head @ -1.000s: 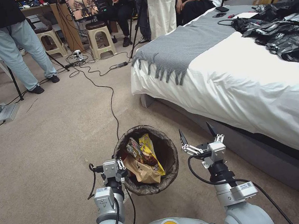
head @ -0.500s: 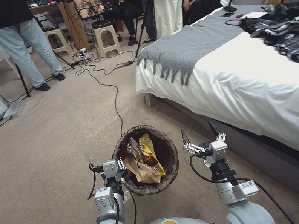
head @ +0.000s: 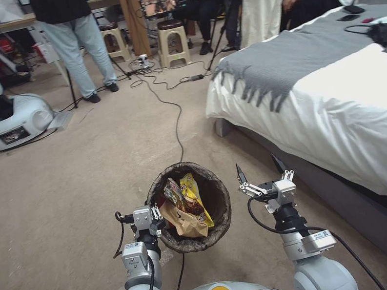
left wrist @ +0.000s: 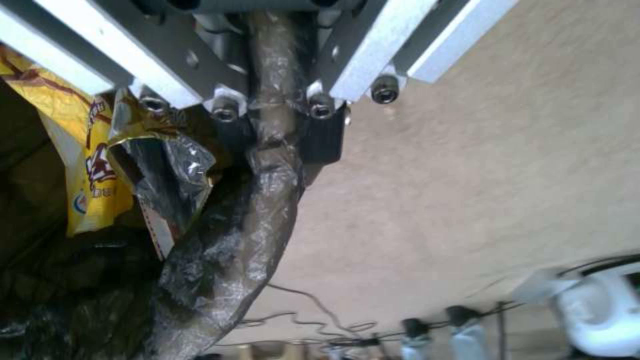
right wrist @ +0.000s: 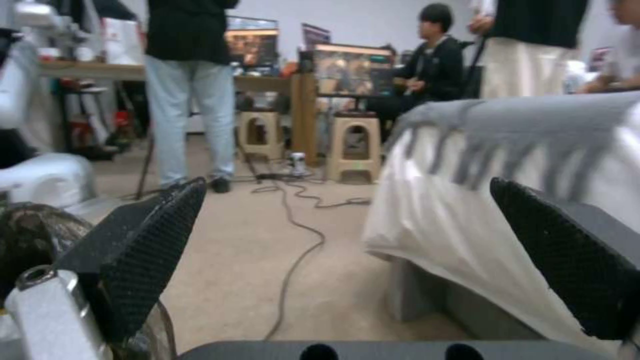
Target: Pick up the trash bin, then pick up the garbage from the floor and place it into the trash bin.
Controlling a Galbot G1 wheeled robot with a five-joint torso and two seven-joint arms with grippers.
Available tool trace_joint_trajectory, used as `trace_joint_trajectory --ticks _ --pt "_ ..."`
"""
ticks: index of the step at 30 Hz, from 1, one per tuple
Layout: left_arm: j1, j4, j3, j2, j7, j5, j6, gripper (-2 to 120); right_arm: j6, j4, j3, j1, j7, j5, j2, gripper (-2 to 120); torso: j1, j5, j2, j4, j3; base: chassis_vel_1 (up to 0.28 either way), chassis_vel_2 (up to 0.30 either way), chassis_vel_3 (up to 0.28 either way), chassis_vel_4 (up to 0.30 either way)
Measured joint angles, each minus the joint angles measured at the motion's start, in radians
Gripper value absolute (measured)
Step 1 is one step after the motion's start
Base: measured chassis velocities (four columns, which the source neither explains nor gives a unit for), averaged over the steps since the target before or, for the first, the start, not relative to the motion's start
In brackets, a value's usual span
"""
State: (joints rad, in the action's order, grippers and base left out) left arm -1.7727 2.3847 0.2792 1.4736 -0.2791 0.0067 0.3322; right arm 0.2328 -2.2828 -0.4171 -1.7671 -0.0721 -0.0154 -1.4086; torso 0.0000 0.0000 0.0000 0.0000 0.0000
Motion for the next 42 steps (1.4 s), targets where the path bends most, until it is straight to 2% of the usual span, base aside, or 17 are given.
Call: trace_joint_trajectory --ticks 22,29,42 --pt "0.000 0.000 0.000 0.000 0.000 0.000 0.000 2 -0.001 0.005 0.007 -0.003 0.014 0.011 -0.004 100 0.000 -0.0001 0.000 0.0002 0.000 0.125 0.116 0.124 0.118" --pt "0.000 0.000 0.000 0.000 0.000 0.000 0.000 2 0.000 0.007 0.008 -0.007 0.017 0.016 -0.004 100 0.000 0.0000 0.000 -0.0005 0.000 0.012 0.020 0.023 0.016" --pt "0.000 0.000 0.000 0.000 0.000 0.000 0.000 2 0.003 0.009 0.009 -0.008 0.019 0.019 -0.004 100 0.000 0.0000 0.000 0.0000 0.000 0.000 0.000 0.000 0.000"
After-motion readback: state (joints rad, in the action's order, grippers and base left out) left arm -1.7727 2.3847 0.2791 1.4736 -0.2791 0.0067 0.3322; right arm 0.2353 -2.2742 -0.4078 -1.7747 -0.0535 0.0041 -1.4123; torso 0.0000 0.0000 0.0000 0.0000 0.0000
